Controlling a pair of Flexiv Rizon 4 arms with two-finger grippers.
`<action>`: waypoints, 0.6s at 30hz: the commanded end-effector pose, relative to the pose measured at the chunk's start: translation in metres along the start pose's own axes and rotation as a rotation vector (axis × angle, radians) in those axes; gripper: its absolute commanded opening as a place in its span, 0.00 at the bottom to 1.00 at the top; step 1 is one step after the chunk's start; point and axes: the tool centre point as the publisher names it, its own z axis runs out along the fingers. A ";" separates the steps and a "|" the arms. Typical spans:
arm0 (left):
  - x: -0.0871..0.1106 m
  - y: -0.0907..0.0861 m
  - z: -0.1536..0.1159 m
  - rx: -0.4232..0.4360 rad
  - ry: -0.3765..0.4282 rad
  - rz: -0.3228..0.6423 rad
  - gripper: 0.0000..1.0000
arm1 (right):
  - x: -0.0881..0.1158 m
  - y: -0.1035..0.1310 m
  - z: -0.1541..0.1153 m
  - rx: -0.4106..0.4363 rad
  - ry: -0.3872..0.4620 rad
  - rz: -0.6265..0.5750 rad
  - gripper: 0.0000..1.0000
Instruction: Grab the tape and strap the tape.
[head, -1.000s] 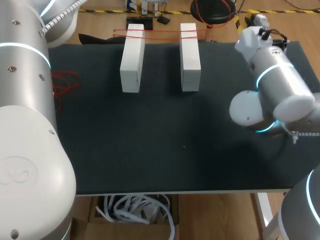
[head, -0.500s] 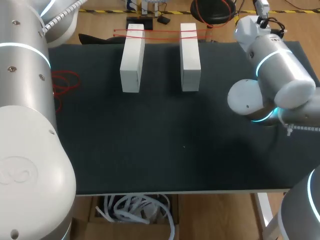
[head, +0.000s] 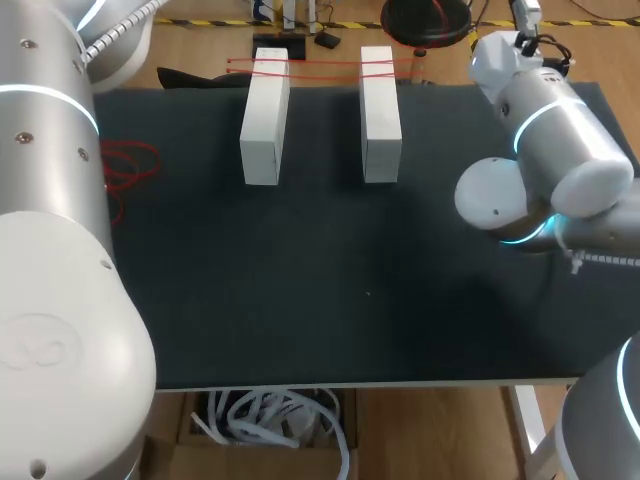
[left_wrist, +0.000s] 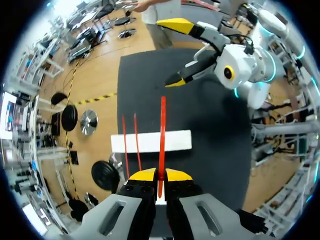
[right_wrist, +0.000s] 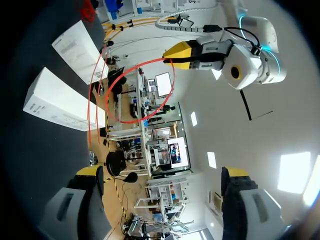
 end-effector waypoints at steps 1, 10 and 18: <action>0.009 0.038 -0.022 -0.037 -0.021 -0.078 0.00 | -0.003 0.000 0.000 -0.001 0.007 -0.001 1.00; 0.058 0.178 -0.036 -0.237 0.016 -0.451 0.00 | -0.003 0.000 0.000 -0.001 0.007 -0.001 1.00; 0.083 0.253 -0.039 -0.291 0.064 -0.646 0.00 | -0.003 0.000 0.000 -0.001 0.007 -0.001 1.00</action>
